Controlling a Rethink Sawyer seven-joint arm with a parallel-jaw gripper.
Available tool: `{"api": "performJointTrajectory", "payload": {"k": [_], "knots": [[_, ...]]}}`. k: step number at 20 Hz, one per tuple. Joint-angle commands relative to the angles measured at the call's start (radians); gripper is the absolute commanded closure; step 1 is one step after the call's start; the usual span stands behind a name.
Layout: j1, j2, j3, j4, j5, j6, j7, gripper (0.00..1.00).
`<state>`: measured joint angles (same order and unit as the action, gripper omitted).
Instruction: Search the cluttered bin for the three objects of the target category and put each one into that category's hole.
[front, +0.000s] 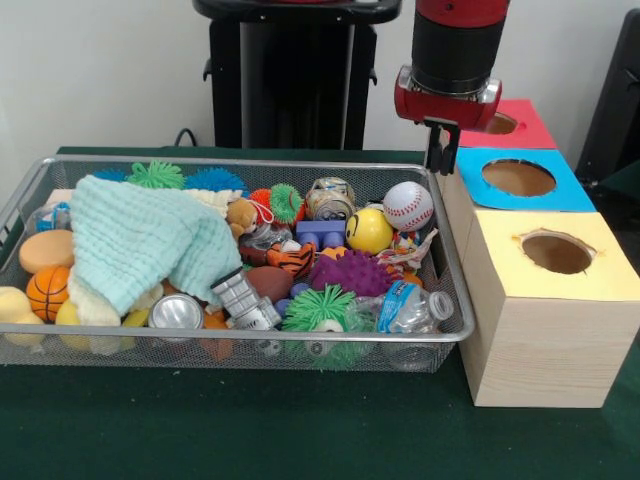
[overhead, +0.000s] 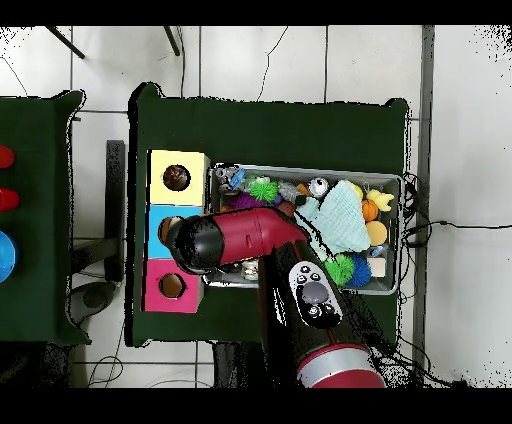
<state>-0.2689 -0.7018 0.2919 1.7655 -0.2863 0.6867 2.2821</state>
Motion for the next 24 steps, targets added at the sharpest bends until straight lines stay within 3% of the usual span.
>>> {"api": "performJointTrajectory", "payload": {"k": [1, 14, 24], "knots": [[-0.002, 0.043, -0.003, -0.034, -0.017, -0.076, 0.037, 1.0], [-0.009, 0.076, -0.011, -0.072, -0.019, -0.083, 0.032, 1.0], [-0.02, 0.145, -0.032, -0.125, -0.049, -0.1, 0.014, 1.0]]}}
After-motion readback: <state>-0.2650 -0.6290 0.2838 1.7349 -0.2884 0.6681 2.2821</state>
